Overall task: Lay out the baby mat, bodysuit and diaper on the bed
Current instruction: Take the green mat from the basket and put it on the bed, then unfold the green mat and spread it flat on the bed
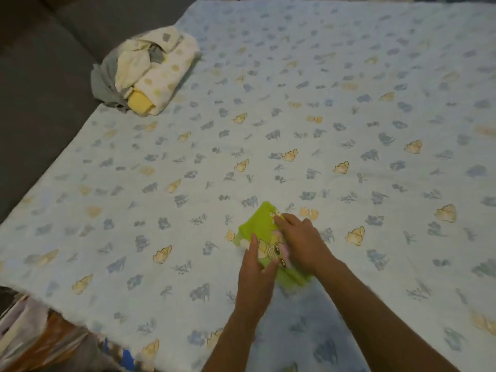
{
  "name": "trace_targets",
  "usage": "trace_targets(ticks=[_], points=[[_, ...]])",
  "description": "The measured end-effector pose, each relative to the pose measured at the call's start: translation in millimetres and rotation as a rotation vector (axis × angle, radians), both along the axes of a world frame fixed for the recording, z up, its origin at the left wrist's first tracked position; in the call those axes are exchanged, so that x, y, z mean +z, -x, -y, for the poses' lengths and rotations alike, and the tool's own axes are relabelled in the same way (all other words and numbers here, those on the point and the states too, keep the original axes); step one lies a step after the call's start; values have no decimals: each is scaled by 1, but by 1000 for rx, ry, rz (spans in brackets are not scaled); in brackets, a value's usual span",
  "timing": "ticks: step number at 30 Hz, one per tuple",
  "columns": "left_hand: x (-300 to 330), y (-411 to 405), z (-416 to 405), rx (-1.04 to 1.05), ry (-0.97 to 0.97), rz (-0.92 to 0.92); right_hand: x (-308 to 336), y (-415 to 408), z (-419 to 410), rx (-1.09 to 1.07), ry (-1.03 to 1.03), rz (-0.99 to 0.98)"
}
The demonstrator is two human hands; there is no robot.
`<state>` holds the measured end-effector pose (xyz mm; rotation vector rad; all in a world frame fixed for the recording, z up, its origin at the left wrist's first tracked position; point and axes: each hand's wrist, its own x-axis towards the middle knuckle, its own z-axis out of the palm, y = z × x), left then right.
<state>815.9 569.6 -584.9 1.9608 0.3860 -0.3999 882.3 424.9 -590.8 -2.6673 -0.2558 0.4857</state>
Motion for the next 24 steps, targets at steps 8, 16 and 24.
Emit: trace_targets(ticks=[8, 16, 24], points=[[-91, -24, -20, -189, 113, -149, -102, -55, -24, 202, 303, 131], [-110, -81, -80, -391, -350, 281, -129, -21, 1, -275, 24, 223], [-140, -130, -99, -807, -453, 443, -132, 30, 37, -279, -129, 12]])
